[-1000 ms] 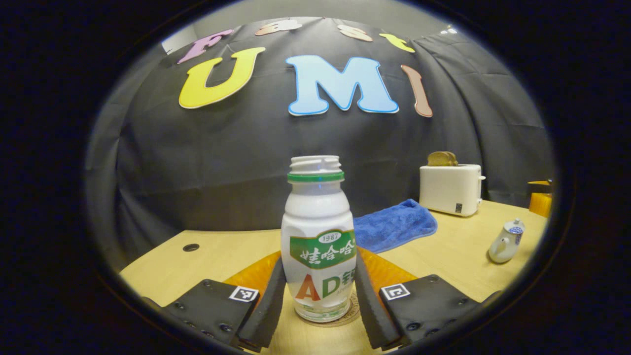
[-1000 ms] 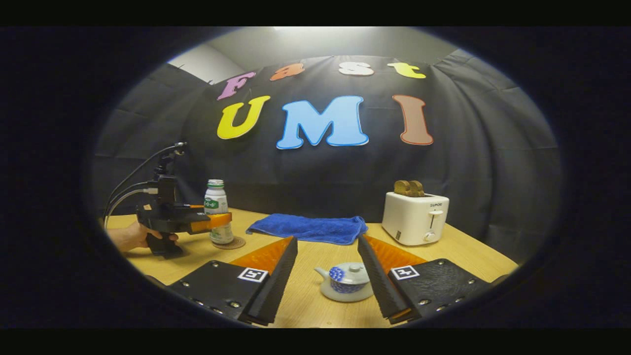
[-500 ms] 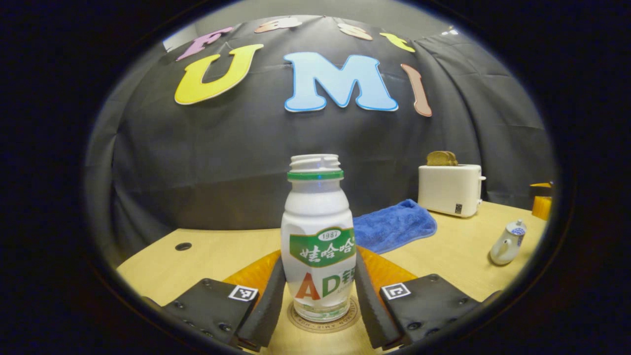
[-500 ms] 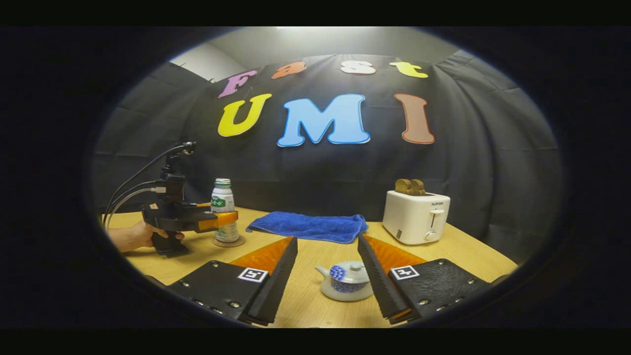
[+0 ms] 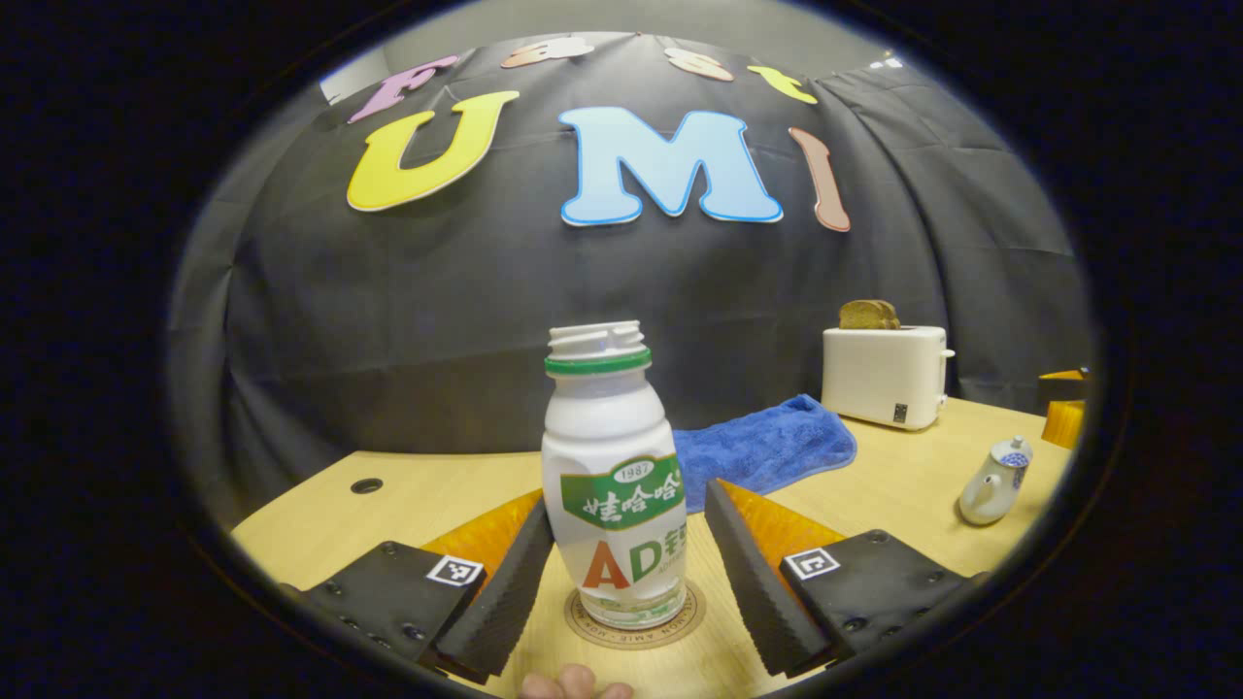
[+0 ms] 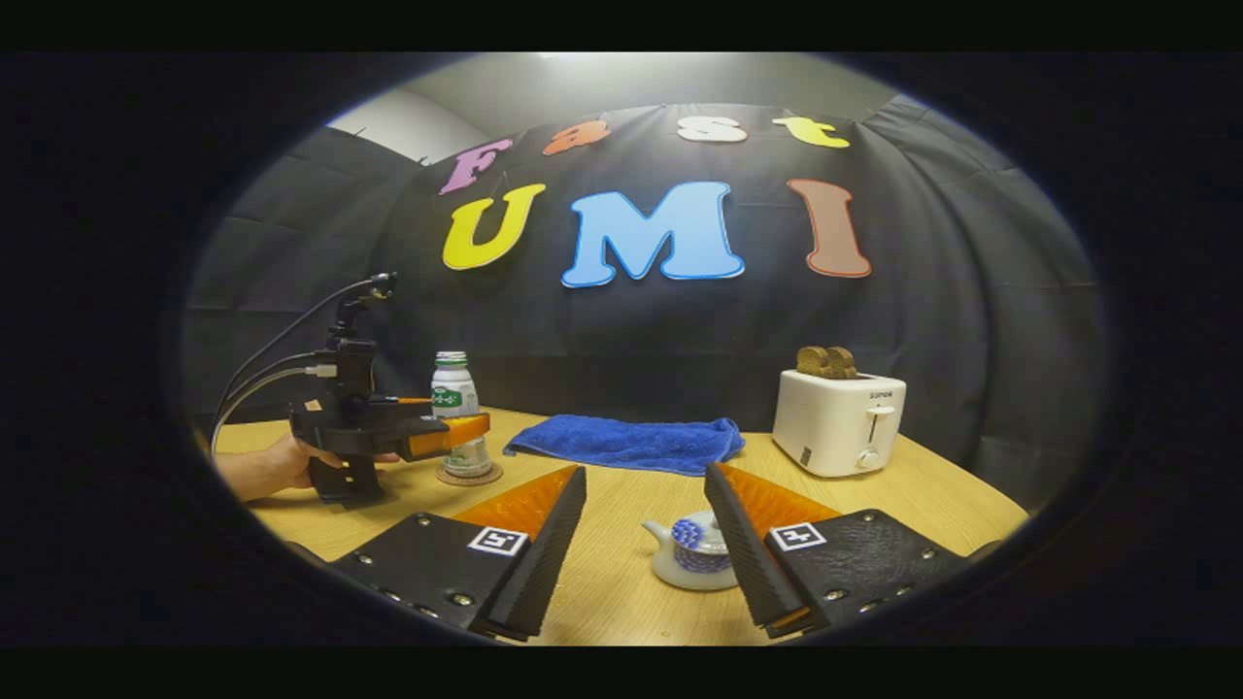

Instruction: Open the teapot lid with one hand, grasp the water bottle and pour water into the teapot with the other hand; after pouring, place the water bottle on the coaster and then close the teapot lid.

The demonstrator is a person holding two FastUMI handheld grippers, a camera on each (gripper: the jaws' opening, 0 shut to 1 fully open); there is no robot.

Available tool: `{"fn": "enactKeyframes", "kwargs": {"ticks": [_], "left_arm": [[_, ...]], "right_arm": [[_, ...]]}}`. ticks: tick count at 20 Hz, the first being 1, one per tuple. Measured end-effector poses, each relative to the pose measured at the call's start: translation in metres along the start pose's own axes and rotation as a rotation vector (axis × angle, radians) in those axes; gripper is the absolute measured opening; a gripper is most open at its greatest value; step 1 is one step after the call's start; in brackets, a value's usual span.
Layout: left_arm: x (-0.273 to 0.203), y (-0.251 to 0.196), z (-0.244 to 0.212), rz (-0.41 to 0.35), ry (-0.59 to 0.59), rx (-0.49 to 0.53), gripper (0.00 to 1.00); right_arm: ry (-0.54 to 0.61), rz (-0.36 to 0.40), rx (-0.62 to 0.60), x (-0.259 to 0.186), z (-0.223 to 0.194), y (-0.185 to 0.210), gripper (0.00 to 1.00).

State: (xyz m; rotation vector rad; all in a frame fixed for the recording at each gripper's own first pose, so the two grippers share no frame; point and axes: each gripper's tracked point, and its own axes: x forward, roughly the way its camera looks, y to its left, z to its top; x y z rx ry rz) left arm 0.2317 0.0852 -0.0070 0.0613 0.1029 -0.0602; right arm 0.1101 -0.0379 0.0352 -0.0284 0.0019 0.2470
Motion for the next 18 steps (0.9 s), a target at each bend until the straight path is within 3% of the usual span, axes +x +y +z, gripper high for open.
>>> {"fn": "enactKeyframes", "kwargs": {"ticks": [8,12,13,15,18], "left_arm": [[-0.047,-0.003,0.006,0.014,-0.033,0.011,1.00],[-0.085,-0.010,0.026,0.024,-0.072,0.003,1.00],[-0.095,-0.016,0.029,0.019,-0.079,-0.017,0.97],[-0.115,-0.035,0.025,-0.008,-0.076,-0.054,1.00],[-0.146,-0.061,0.015,-0.020,-0.076,-0.064,1.00]], "right_arm": [[-0.010,0.022,0.016,-0.001,0.003,0.009,0.76],[0.041,-0.021,0.068,0.001,-0.006,0.014,0.76],[0.039,-0.042,0.066,-0.003,-0.002,0.015,0.76],[0.018,-0.078,0.060,-0.016,0.003,0.023,0.82],[-0.006,-0.119,0.084,-0.036,-0.001,0.043,0.82]]}}
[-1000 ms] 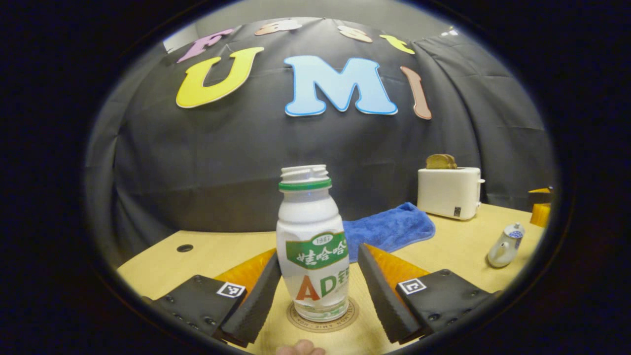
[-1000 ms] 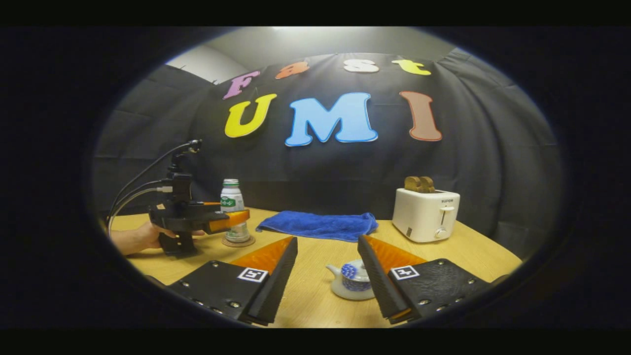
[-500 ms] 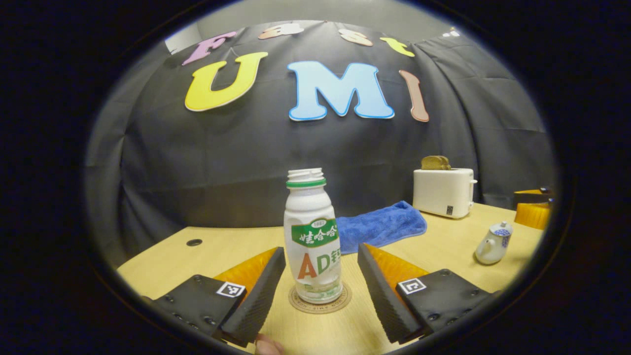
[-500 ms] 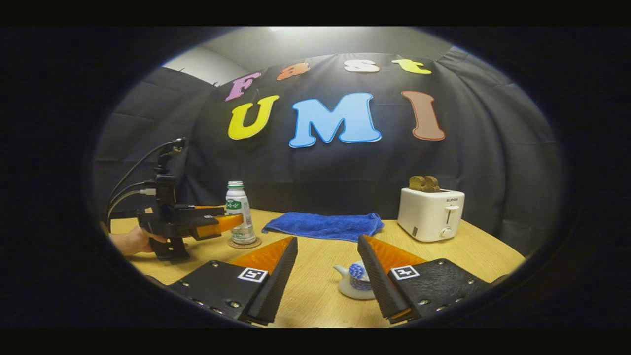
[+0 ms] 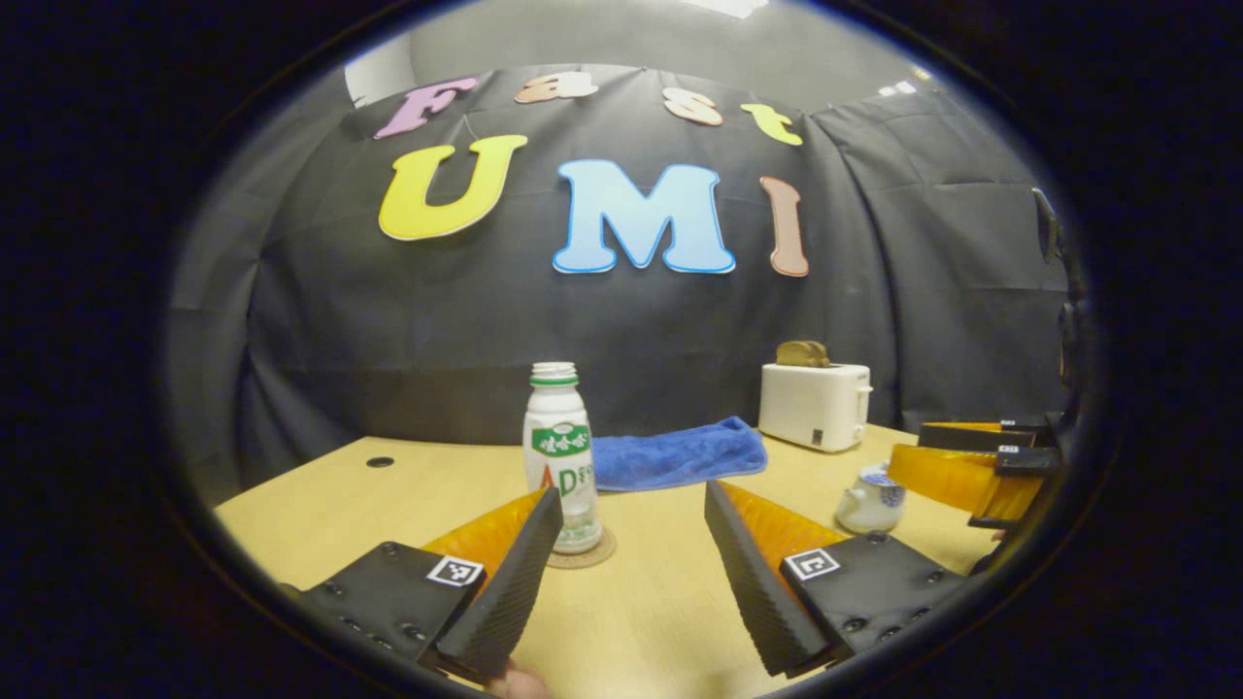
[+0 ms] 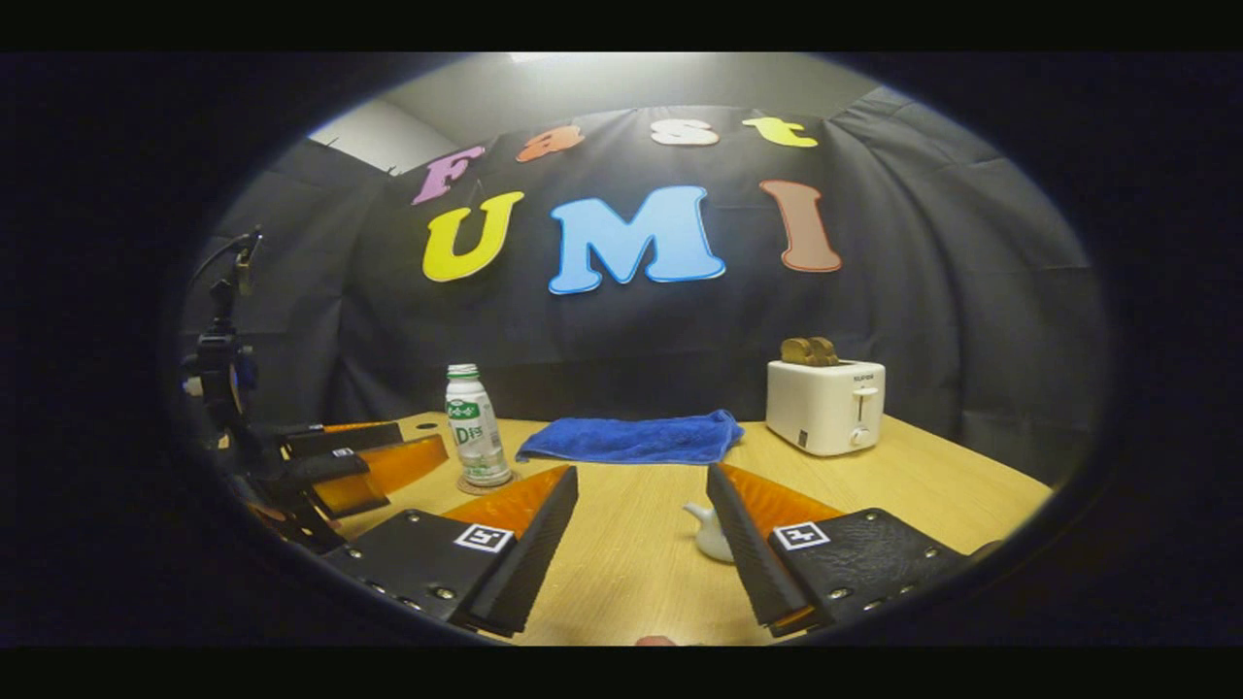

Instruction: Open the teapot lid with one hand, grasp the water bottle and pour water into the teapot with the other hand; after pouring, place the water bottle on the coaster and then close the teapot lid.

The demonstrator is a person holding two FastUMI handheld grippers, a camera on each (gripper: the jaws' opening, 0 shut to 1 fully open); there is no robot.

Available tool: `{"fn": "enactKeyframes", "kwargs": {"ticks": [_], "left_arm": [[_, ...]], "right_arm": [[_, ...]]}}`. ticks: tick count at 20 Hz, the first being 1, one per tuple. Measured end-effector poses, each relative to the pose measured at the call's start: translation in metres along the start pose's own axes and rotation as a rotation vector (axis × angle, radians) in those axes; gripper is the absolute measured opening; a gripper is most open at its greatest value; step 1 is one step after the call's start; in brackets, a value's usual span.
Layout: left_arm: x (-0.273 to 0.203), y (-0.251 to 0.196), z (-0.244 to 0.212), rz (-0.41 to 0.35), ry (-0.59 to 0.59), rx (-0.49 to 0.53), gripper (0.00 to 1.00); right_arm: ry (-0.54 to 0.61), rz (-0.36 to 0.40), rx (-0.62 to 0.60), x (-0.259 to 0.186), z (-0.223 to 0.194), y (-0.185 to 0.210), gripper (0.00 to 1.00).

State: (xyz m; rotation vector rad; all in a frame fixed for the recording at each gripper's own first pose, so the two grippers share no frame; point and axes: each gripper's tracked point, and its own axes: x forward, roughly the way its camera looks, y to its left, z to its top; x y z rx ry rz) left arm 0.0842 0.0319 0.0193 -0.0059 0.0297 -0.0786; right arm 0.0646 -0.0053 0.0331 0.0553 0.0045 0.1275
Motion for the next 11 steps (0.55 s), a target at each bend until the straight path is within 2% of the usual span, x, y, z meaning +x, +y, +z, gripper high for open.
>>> {"fn": "enactKeyframes", "kwargs": {"ticks": [4,7,8,11], "left_arm": [[-0.037,-0.012,-0.003,0.036,-0.044,-0.009,1.00],[-0.050,-0.022,-0.010,0.035,-0.038,-0.011,0.88],[-0.053,-0.022,-0.012,0.042,-0.038,-0.018,1.00],[-0.064,-0.029,-0.016,0.041,-0.040,-0.052,1.00]], "right_arm": [[-0.026,-0.065,-0.017,-0.026,-0.005,0.013,0.82],[-0.039,-0.062,-0.022,-0.041,-0.012,0.025,0.82],[-0.041,-0.070,-0.030,-0.043,-0.015,0.025,0.82],[-0.034,-0.080,-0.043,-0.046,-0.026,0.027,0.83]]}}
